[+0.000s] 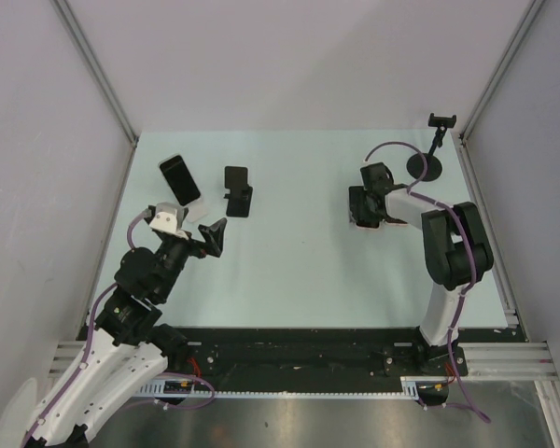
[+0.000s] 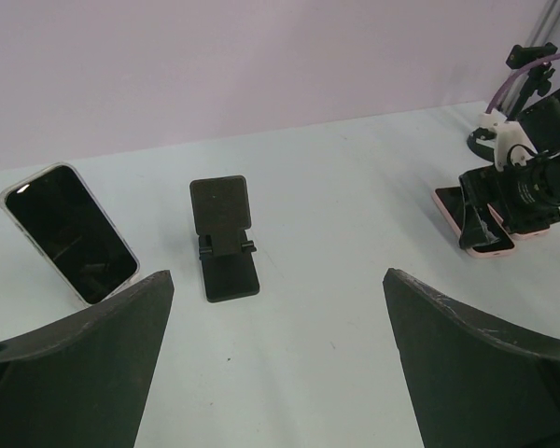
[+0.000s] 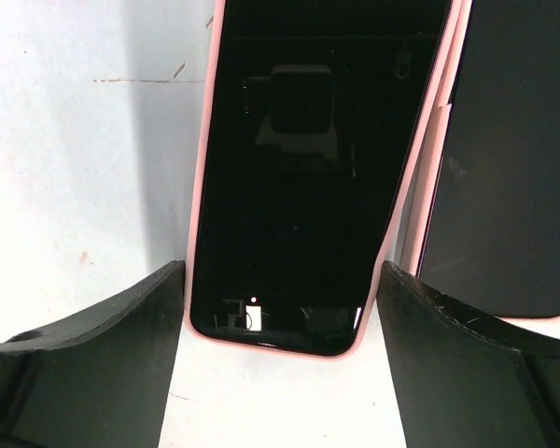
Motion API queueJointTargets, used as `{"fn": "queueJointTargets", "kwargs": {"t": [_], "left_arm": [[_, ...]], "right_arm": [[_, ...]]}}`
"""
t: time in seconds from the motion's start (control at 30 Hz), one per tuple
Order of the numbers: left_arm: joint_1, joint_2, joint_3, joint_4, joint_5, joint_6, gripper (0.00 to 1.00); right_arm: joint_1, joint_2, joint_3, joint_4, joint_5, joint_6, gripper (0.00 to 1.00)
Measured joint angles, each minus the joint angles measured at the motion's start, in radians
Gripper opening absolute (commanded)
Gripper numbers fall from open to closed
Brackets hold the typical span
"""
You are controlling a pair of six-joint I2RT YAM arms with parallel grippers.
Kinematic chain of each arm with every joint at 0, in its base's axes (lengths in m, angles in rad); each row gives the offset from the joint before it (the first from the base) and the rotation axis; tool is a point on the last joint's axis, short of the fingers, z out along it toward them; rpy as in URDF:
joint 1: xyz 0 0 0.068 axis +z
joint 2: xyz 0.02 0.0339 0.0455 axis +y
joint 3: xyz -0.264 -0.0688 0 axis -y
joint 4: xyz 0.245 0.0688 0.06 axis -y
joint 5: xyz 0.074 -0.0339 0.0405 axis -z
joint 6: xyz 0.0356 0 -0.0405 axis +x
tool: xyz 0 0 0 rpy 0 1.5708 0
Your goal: Remove the phone from the phone stand
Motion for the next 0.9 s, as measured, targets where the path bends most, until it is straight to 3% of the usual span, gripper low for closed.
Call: {"fn": "queueJointTargets", "kwargs": {"t": [0.47,0.73,0.9], "left_arm": [[0.000,0.001,-0.002,0.000,0.000,0.000,1.00],[0.000,0.001,-0.007,0.000,0.000,0.000,1.00],[0.000,0.001,-0.007,0.000,0.003,0.000,1.00]], "right_arm": [[-0.016,0.047,0.074,-0.027,-0.019,-0.125,0.74],[-0.019,0.057,0.085,-0.024,-0.035,-0.130,0.94],[-0.019,0.057,0.086,-0.024,-0.033,-0.123,1.00]]}}
